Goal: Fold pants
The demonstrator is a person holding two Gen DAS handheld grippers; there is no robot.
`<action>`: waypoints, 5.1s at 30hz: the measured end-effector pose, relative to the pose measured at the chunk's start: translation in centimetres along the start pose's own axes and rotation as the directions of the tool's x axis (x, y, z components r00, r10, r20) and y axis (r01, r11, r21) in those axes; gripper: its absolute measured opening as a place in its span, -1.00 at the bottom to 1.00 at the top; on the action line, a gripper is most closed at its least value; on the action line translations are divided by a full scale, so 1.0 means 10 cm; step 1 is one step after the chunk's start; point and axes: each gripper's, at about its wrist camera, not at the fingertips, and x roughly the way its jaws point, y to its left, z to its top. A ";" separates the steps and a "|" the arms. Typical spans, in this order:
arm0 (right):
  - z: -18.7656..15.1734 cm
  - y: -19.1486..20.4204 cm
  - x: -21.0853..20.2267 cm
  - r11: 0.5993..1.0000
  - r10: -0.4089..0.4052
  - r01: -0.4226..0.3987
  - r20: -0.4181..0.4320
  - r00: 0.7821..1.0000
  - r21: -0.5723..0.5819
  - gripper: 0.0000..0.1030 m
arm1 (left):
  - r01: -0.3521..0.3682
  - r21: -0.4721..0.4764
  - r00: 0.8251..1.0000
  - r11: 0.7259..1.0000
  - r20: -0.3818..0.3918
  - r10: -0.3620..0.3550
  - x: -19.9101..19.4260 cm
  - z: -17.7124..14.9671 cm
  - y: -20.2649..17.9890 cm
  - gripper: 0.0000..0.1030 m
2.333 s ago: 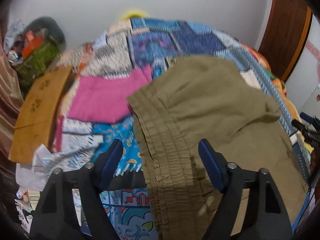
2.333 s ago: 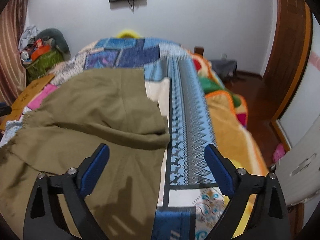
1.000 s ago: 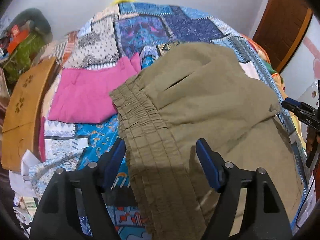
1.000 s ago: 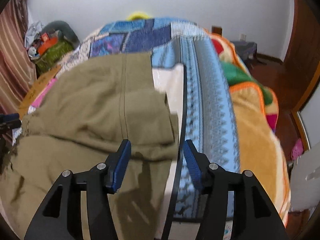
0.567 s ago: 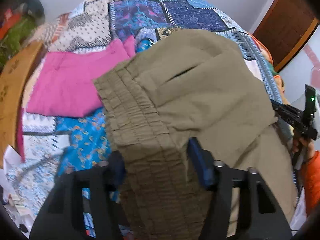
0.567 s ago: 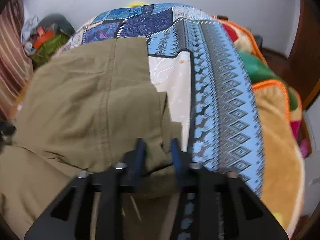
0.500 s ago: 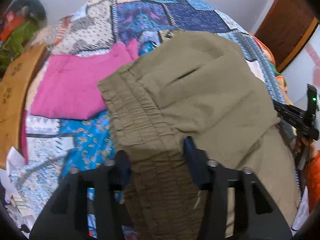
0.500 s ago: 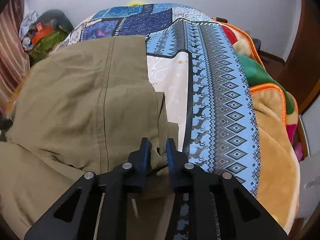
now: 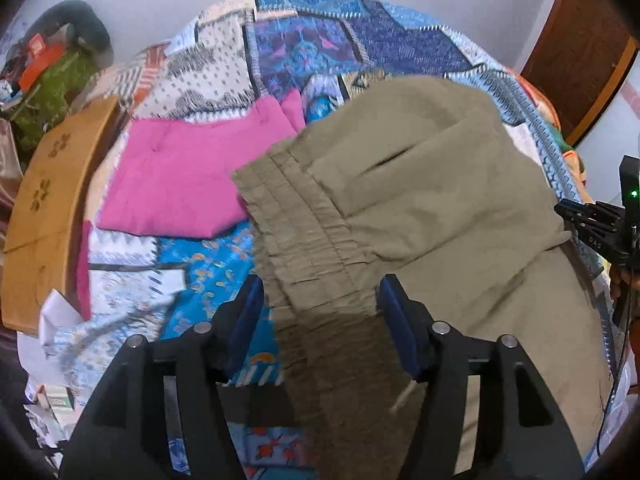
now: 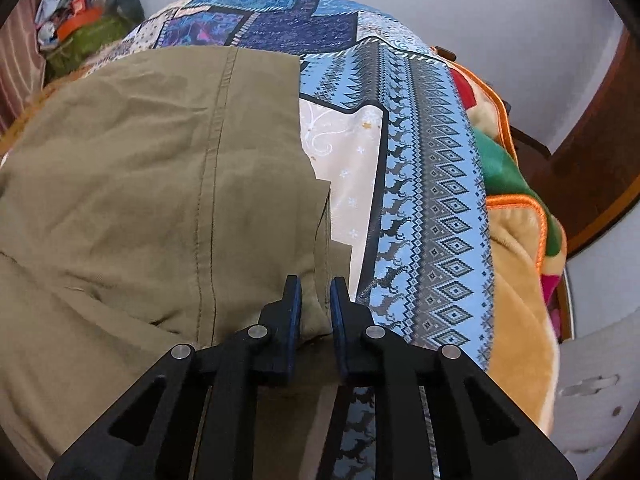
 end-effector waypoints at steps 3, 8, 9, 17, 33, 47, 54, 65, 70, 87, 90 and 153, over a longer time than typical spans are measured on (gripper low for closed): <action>0.05 -0.04 -0.13 1.000 0.030 -0.030 -0.008 1.000 -0.002 -0.68 | -0.038 -0.001 0.998 0.999 0.046 0.038 -0.12 0.05 0.10 0.31; 0.31 -0.12 -0.39 0.995 0.092 -0.095 0.092 0.992 0.033 -0.39 | -0.025 -0.056 0.997 0.998 0.066 0.028 -0.12 0.27 0.31 0.31; 0.37 -0.12 -0.42 0.994 0.095 -0.100 0.113 0.989 0.034 -0.26 | -0.019 -0.068 0.997 0.998 0.068 0.023 -0.09 0.31 0.34 0.31; 0.97 -0.11 -0.14 0.990 0.108 -0.122 0.183 0.977 0.068 -0.04 | -0.029 -0.101 0.999 0.994 0.026 0.032 0.45 0.64 0.48 0.31; 1.49 -0.07 0.74 0.970 0.175 -0.200 0.171 0.970 0.138 -0.64 | 0.122 -0.177 0.991 0.977 -0.027 -0.129 1.01 0.73 0.62 0.02; 1.59 -0.10 -0.08 0.996 0.021 -0.049 0.329 0.944 0.076 -0.96 | -0.078 -0.085 0.981 0.993 0.172 0.092 0.09 1.01 0.40 -0.10; 1.53 -0.20 -0.91 0.994 0.009 -0.055 0.438 0.899 0.092 -0.96 | -0.086 -0.021 0.951 0.996 0.297 0.088 -0.66 0.95 0.19 -0.10; 0.64 -0.18 -1.87 0.995 0.064 -0.095 0.484 0.873 0.041 -0.96 | -0.103 0.090 0.935 0.991 0.349 0.066 -1.32 0.17 -0.14 -0.10; 0.06 -0.11 -2.06 0.989 0.105 -0.143 0.470 0.876 0.047 -0.96 | -0.076 0.126 0.945 0.989 0.326 0.031 -1.41 -0.33 -0.18 -0.10; -1.37 0.29 -1.70 0.984 0.139 -0.158 0.218 0.966 0.076 -0.93 | 0.003 0.121 0.993 0.993 0.117 -0.017 -1.13 -1.56 -0.22 -0.07; -1.52 0.36 -1.65 0.987 0.131 -0.145 0.171 0.977 0.072 -0.78 | 0.016 0.105 0.993 0.994 0.111 -0.028 -1.20 -1.62 -0.19 -0.07; -1.32 1.49 -1.71 0.887 0.456 -0.437 0.133 0.880 -0.150 -0.72 | 0.168 0.331 0.981 0.928 0.037 -0.191 -1.38 -1.79 -1.33 -0.25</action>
